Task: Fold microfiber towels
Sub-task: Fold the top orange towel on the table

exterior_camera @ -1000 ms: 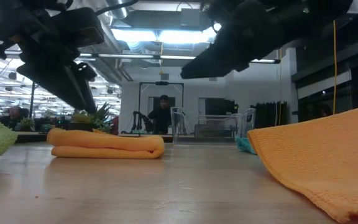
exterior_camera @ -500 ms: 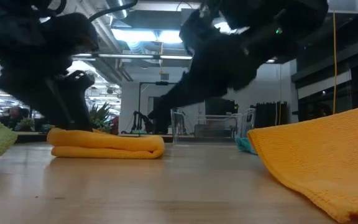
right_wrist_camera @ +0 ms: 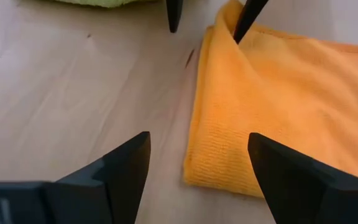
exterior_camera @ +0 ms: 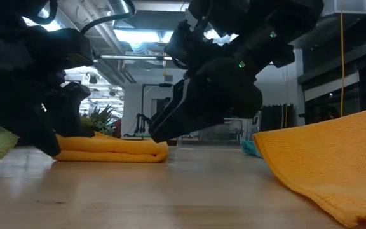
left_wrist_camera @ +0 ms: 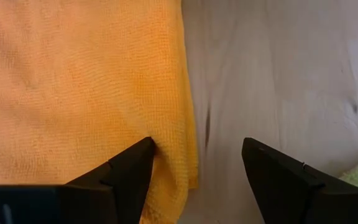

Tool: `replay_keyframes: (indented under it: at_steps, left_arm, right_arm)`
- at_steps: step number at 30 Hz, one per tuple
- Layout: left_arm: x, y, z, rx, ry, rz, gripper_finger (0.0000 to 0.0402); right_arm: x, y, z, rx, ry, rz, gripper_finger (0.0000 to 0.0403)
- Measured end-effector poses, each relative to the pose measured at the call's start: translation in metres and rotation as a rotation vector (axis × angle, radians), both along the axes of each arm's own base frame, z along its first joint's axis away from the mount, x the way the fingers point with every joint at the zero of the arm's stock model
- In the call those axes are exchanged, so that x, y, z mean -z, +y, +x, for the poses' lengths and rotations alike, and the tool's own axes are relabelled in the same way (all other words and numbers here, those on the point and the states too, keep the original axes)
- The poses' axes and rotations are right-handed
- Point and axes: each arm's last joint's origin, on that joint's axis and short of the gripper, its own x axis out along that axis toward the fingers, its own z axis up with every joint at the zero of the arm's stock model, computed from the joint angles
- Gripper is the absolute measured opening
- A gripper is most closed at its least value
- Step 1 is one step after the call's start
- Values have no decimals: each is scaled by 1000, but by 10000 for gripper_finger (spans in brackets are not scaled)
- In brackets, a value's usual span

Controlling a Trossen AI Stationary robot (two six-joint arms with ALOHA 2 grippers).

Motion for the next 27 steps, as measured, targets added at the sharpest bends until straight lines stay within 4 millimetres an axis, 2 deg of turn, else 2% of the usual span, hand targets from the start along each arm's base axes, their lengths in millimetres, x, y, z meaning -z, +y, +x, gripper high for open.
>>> replay_keyframes:
  at_steps: [3, 10, 15, 20, 23, 27]
  left_arm:
    - [0, 1, 0, -3, 1, 1, 239]
    - [5, 1, 1, -7, 17, 7, 239]
    - [18, -1, 4, -31, 57, 13, 239]
    - [20, -1, 4, -56, 56, 7, 235]
    - [21, -1, 4, -49, 59, 9, 215]
    - [21, -1, 4, -48, 61, 14, 176]
  right_arm:
    - [2, 0, 0, 0, 5, -2, 272]
    - [25, 0, 2, 2, 48, -9, 271]
    - [28, 0, 1, 24, 67, 11, 271]
    - [29, 0, 1, 26, 79, 8, 267]
    - [30, 0, 0, 28, 82, 3, 247]
    - [31, 0, -1, 25, 97, 1, 197]
